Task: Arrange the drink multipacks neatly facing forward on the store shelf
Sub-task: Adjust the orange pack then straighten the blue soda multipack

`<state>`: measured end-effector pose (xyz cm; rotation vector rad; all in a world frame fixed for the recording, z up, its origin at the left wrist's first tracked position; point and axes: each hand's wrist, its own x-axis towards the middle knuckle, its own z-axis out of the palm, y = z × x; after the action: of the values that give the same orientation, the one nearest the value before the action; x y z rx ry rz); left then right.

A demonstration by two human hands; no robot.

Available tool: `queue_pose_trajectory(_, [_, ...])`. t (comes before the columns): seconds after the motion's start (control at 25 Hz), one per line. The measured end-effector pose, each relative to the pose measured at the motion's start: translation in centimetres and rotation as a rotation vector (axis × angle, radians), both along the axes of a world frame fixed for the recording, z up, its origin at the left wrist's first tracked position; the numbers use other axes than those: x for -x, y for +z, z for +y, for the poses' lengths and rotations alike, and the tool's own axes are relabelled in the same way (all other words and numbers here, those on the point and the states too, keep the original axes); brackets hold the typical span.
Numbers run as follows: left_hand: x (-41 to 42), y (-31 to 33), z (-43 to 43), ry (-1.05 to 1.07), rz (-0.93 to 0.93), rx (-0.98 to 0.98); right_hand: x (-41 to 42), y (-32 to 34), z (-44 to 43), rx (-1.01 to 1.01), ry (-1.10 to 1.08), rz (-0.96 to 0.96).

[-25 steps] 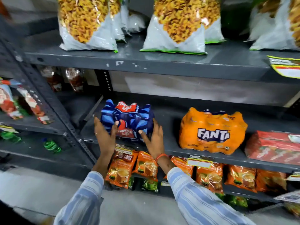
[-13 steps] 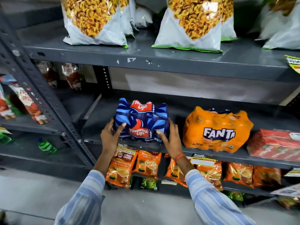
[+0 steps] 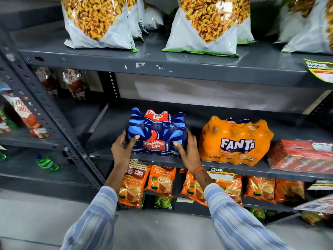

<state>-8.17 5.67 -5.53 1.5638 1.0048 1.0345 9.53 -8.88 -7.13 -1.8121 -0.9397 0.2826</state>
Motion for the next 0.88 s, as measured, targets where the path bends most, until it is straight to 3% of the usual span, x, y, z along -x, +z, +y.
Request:
queue_pose_trajectory(0.72, [0.3, 0.2, -0.3, -0.031, -0.047, -0.042, 0.0, -0.3, 0.4, 0.029, -0.025, 0.016])
queue_pose_trajectory(0.88, [-0.4, 1.1, -0.8, 0.006, 0.179, -0.069, 0.3, 0.3, 0.4, 0.045, -0.018, 0.023])
